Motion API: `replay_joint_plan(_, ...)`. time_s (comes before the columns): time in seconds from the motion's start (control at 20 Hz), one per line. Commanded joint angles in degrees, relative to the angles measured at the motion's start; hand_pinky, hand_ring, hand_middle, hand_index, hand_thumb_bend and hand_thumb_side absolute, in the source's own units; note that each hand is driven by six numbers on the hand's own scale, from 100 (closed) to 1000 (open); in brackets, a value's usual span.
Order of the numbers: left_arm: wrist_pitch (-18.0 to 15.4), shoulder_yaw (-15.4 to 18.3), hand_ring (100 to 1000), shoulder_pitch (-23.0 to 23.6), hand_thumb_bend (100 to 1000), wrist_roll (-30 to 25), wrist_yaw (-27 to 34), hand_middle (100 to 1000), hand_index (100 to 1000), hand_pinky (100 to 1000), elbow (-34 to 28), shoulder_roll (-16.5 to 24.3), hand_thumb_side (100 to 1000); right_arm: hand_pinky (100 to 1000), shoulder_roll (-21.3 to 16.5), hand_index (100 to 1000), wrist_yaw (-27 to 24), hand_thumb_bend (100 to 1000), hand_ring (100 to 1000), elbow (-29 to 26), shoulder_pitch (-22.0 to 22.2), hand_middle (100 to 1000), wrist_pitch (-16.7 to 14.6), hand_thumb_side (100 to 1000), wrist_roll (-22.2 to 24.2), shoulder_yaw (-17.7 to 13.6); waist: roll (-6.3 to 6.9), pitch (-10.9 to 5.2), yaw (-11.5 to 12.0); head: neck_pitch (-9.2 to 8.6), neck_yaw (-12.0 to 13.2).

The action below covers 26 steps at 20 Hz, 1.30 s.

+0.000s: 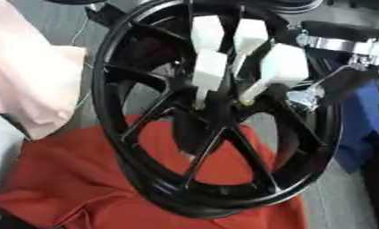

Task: Pull the pin out of the wheel hub.

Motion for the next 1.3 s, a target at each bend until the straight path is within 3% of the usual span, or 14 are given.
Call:
replay_joint_plan(0.05, -0.12, 0.22, 592, -0.38, 266, -0.05, -0.18, 542, 762, 725, -0.72, 0.84, 664, 489, -6.55, 626, -7.81, 100, 320, 0.9, -0.13, 345, 2.95, 545, -0.02, -3.05, 0.3, -1.35, 0.17, 0.26, -0.32)
replay_joint_plan(0.25, -0.09, 0.53, 592, -0.35, 264, 0.27, -0.25, 541, 762, 725, -0.78, 0.96, 663, 491, -13.61, 625, -15.28, 100, 319, 2.28, 2.37, 344, 4.94, 535, -0.1, -8.93, 0.66, -1.25, 0.27, 0.26, 0.28)
replay_joint_plan(0.35, -0.09, 0.8, 591, -0.33, 263, 0.51, -0.29, 541, 762, 724, -0.85, 1.03, 662, 514, -18.51, 634, -16.28, 100, 340, 3.6, 6.05, 361, 3.5, 513, -2.47, -13.93, 0.95, -0.94, 0.02, 0.26, 0.76)
replay_joint_plan(0.5, -0.04, 1.23, 590, -0.28, 259, 0.97, -0.3, 540, 762, 724, -0.96, 1.17, 662, 524, -23.49, 639, -15.74, 100, 338, 5.92, 15.68, 365, -0.12, 392, -10.6, -21.8, 1.5, -0.09, -0.3, 0.26, 1.65)
replay_joint_plan(0.55, -0.01, 1.39, 590, -0.28, 258, 1.18, -0.32, 540, 762, 724, -1.01, 1.23, 660, 540, -24.12, 648, -15.23, 100, 349, 6.35, 19.44, 379, -1.45, 305, -13.68, -24.53, 1.72, 0.2, -0.45, 0.26, 2.05)
replay_joint_plan(0.6, 0.03, 1.55, 590, -0.3, 257, 1.42, -0.34, 539, 762, 724, -1.07, 1.29, 660, 548, -24.13, 652, -14.1, 100, 356, 6.58, 23.5, 385, -2.88, 275, -16.97, -27.41, 1.98, 0.51, -0.58, 0.26, 2.49)
replay_joint_plan(0.8, 0.15, 1.75, 590, -0.86, 253, 1.83, -0.46, 539, 762, 724, -1.32, 1.42, 655, 642, -18.99, 701, -6.54, 100, 438, 6.0, 37.41, 444, -8.35, 147, -28.36, -36.62, 3.29, 1.64, -0.52, 0.26, 3.46)
replay_joint_plan(0.9, 0.2, 1.77, 590, -1.14, 252, 1.92, -0.47, 539, 762, 724, -1.43, 1.42, 652, 712, -15.14, 746, -1.44, 100, 504, 5.12, 42.41, 503, -10.51, 170, -32.33, -39.7, 3.93, 2.09, -0.26, 0.26, 3.59)
replay_joint_plan(0.95, 0.21, 1.8, 591, -1.25, 252, 1.97, -0.48, 539, 762, 724, -1.5, 1.41, 651, 759, -13.03, 788, 1.33, 100, 590, 4.67, 44.51, 568, -11.61, 247, -33.64, -40.83, 4.26, 2.28, -0.13, 0.26, 3.6)
replay_joint_plan(1.05, 0.24, 1.82, 591, -1.43, 253, 2.07, -0.47, 539, 762, 724, -1.58, 1.38, 650, 862, -9.22, 851, 6.38, 100, 771, 4.23, 47.52, 747, -13.77, 106, -34.5, -42.14, 4.8, 2.55, 0.12, 0.26, 3.62)
replay_joint_plan(1.3, -0.26, 1.69, 589, -1.75, 254, 2.47, -0.22, 538, 762, 722, -1.64, 1.25, 647, 947, -2.26, 922, 14.25, 100, 934, 5.17, 50.71, 937, -19.32, 100, -30.6, -43.12, 5.89, 2.75, 0.3, 0.26, 4.14)
